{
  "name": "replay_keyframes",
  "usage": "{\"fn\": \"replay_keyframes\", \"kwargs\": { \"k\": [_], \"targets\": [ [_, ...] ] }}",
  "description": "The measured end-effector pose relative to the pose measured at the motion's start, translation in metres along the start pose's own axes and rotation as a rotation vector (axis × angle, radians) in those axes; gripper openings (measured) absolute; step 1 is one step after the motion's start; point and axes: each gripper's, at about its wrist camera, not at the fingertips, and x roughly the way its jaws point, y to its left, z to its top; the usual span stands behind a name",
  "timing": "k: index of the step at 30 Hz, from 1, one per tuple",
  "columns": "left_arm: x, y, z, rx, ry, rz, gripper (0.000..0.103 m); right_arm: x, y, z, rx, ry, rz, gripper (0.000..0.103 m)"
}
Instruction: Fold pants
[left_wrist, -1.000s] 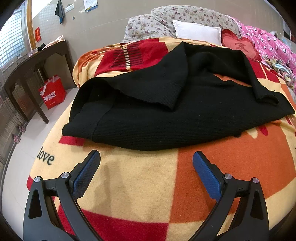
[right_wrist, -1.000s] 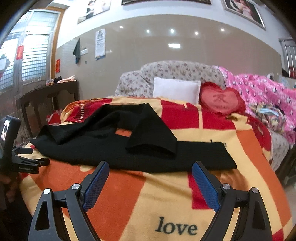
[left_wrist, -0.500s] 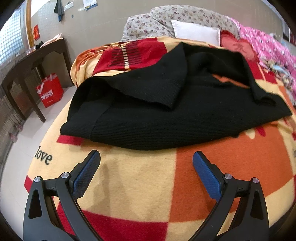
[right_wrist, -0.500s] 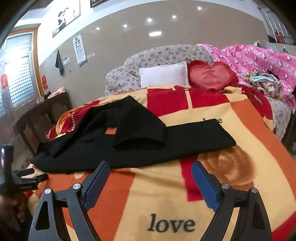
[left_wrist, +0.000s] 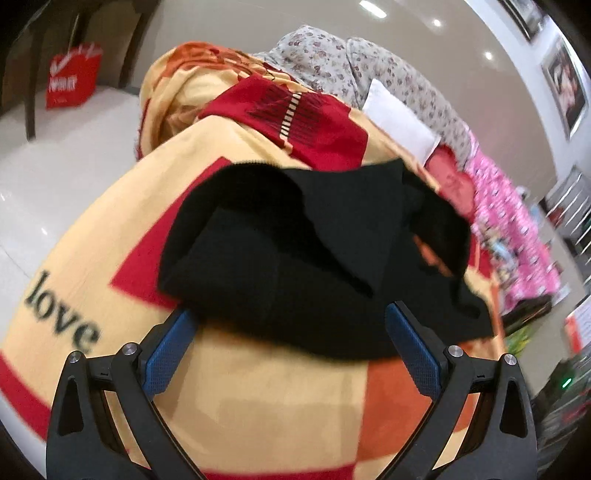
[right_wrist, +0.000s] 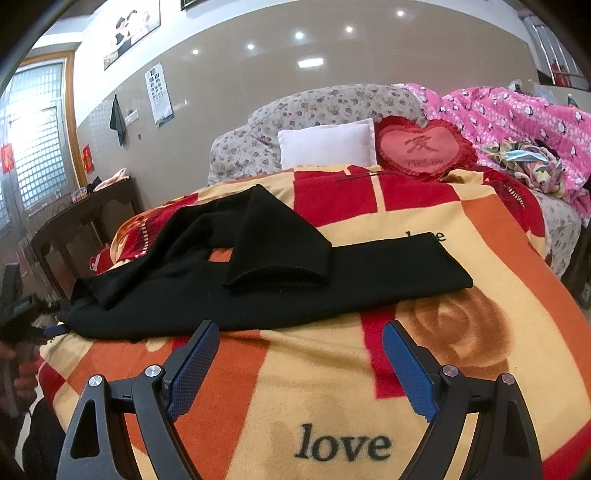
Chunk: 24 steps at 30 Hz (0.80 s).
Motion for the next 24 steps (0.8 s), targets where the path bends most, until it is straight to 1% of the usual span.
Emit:
{"fn": "replay_keyframes", "kwargs": {
  "k": [1,2,3,4,6,8,9,10,12,13,14,16,18,19,20,22,24],
  "targets": [
    [0.003,0.003,0.006,-0.034,0.011,-0.042,0.100,0.001,0.001,0.000,-0.001,0.000,0.000,0.089],
    [0.006,0.006,0.010,-0.056,0.021,-0.068,0.100,0.000,0.000,0.000,-0.002,0.000,-0.001,0.089],
    [0.007,0.006,0.012,-0.069,0.025,-0.077,0.100,0.000,0.000,0.000,-0.002,-0.001,0.000,0.089],
    [0.008,0.008,0.016,-0.082,0.027,-0.080,0.098,0.000,0.000,0.000,-0.004,-0.002,0.002,0.089],
    [0.007,0.010,0.018,-0.096,0.027,-0.048,0.077,0.000,0.001,0.000,-0.010,-0.003,0.007,0.089],
    [0.008,0.012,0.018,-0.090,0.034,0.029,0.034,-0.001,0.001,-0.001,-0.014,-0.007,0.014,0.089],
    [0.009,0.013,0.016,-0.093,0.034,0.060,0.024,-0.002,0.000,-0.001,-0.013,-0.011,0.012,0.088],
    [0.010,0.015,0.015,-0.099,0.041,0.066,0.018,-0.004,-0.002,-0.001,-0.010,-0.019,0.009,0.088],
    [0.009,0.013,0.012,-0.084,0.027,0.079,0.017,-0.010,-0.008,0.000,0.002,-0.040,-0.022,0.085],
    [0.008,0.010,0.010,-0.068,0.021,0.090,0.017,-0.014,-0.014,0.001,0.018,-0.055,-0.049,0.082],
    [0.008,0.004,0.009,-0.034,0.012,0.109,0.017,-0.019,-0.024,0.001,0.047,-0.068,-0.075,0.082],
    [0.007,-0.006,0.009,0.016,-0.010,0.135,0.017,-0.026,-0.052,0.000,0.155,-0.073,-0.086,0.081],
    [0.009,-0.007,0.011,0.038,-0.018,0.146,0.017,-0.029,-0.093,-0.001,0.353,-0.052,-0.079,0.074],
    [0.010,-0.008,0.012,0.044,-0.019,0.151,0.017,-0.029,-0.112,-0.001,0.452,-0.032,-0.074,0.067],
    [0.009,-0.007,0.011,0.046,-0.023,0.153,0.017,-0.026,-0.131,0.001,0.527,-0.005,-0.053,0.064],
    [0.009,-0.008,0.013,0.049,-0.028,0.151,0.017,-0.016,-0.149,0.005,0.590,0.053,-0.030,0.063],
    [0.007,-0.007,0.012,0.041,-0.037,0.148,0.017,0.000,-0.159,0.012,0.621,0.104,0.027,0.060]
  ]
}}
